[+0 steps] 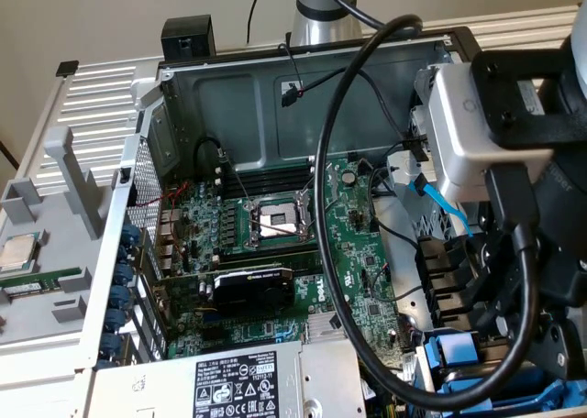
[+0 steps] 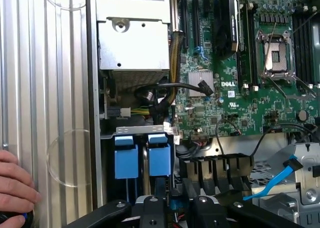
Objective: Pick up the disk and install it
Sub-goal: 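Insert the second disk wire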
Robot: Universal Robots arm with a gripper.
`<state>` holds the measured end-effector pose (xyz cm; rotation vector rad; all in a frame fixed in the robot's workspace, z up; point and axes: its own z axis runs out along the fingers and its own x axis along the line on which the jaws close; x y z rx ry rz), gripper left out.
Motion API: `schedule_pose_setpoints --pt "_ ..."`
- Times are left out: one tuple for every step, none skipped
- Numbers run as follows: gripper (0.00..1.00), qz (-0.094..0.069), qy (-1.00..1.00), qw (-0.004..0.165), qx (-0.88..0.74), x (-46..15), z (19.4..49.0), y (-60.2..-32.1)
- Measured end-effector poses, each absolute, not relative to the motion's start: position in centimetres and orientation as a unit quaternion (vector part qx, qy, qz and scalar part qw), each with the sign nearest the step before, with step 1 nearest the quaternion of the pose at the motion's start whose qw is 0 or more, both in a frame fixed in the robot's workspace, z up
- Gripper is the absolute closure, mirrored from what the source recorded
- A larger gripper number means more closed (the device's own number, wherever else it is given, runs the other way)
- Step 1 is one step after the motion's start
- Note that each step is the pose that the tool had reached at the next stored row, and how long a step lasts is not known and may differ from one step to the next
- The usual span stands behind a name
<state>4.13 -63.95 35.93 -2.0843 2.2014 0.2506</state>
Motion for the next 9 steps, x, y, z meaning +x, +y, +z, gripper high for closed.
schedule_pose_setpoints --pt "0.73 0.083 0.723 0.050 -0.684 4.13 35.92 -63.95" --pt "0.73 0.083 0.723 0.050 -0.684 4.13 35.92 -63.96" --pt "0.73 0.083 0.723 0.050 -0.684 4.13 35.92 -63.95" --pt "0.73 0.083 0.723 0.049 -0.684 4.13 35.92 -63.95" --pt "0.73 0.083 0.723 0.049 -0.684 4.13 35.92 -63.96" --pt "0.73 0.084 0.723 0.049 -0.684 4.13 35.91 -63.96" --pt "0.73 0.084 0.723 0.050 -0.684 4.13 35.90 -63.97" --pt "0.73 0.084 0.723 0.050 -0.684 4.13 35.89 -63.98" --pt "0.73 0.085 0.723 0.051 -0.684 4.13 35.88 -63.99"
